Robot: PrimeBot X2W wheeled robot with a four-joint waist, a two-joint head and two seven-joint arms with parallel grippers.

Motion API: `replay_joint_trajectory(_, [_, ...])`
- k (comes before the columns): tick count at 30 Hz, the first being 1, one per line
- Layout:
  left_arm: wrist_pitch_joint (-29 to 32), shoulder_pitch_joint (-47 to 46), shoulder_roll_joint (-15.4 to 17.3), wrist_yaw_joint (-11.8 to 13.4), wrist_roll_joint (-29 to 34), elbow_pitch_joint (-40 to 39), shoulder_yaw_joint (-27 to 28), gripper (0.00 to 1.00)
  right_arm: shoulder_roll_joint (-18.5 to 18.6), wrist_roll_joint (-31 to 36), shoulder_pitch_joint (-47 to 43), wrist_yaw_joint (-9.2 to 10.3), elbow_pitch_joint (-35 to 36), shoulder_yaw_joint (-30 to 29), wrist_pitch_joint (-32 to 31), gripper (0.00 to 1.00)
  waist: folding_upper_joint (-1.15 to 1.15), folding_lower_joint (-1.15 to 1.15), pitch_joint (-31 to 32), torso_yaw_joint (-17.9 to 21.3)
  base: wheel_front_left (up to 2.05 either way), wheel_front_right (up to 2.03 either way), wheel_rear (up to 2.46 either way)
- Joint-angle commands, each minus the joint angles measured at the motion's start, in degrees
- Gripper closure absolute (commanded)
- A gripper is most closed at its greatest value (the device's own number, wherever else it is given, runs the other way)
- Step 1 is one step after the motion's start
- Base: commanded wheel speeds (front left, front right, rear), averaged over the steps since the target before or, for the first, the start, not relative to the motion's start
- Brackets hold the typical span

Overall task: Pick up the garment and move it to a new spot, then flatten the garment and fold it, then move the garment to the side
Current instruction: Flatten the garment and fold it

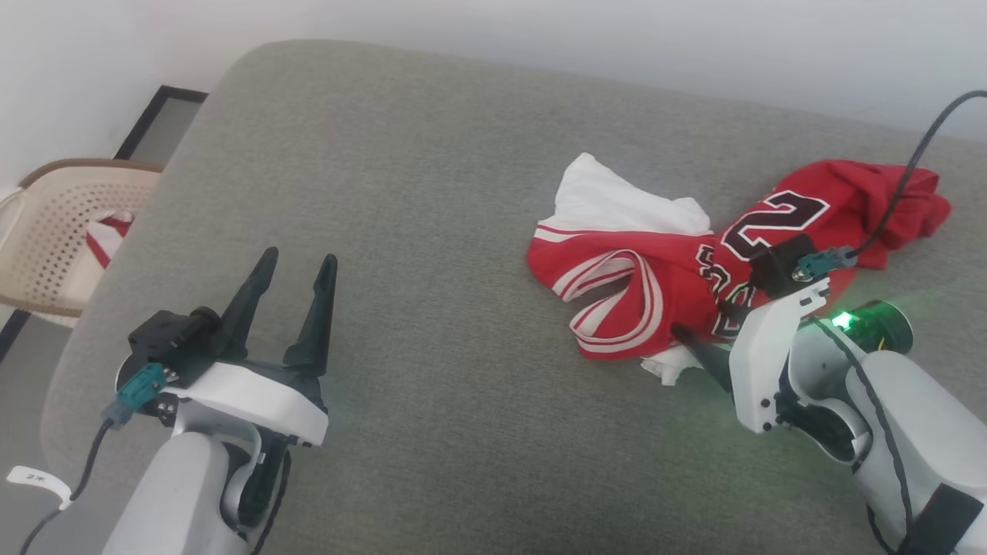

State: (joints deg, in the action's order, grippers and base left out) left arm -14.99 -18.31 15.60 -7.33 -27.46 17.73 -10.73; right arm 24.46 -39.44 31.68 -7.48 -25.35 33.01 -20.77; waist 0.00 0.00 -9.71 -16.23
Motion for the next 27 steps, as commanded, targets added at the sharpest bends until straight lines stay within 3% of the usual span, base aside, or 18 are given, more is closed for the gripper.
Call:
replay_joint_trajectory(1, [-0.3,0.0,-0.3,-0.1,0.0,-0.1,-0.1,0.0,0.1,0.1,-1.5,-0.03,1.1,-0.1,-2.8,0.0,0.0,0.0,-0.2,-0.7,0.0,0.0,0.0])
replay_joint_trajectory(12, [-0.3,1.1,-0.6,-0.1,0.1,-0.2,0.1,0.0,0.9,3.5,-5.2,-0.02,8.9,-4.1,-14.7,0.0,0.0,0.0,0.3,-1.6,0.0,0.0,0.0])
replay_joint_trajectory(20, [-0.3,1.8,-0.5,-0.1,0.3,-0.5,0.2,0.0,0.2,6.6,-10.0,-0.02,18.7,-8.5,-22.5,0.0,0.0,0.0,0.7,-1.6,0.0,0.0,0.0])
replay_joint_trajectory(27, [-0.3,0.9,-1.0,-0.2,-0.1,-1.0,-0.7,0.0,-1.2,11.1,-12.2,-0.02,19.9,-12.6,-26.3,0.0,0.0,0.0,-0.4,-2.6,0.0,0.0,0.0])
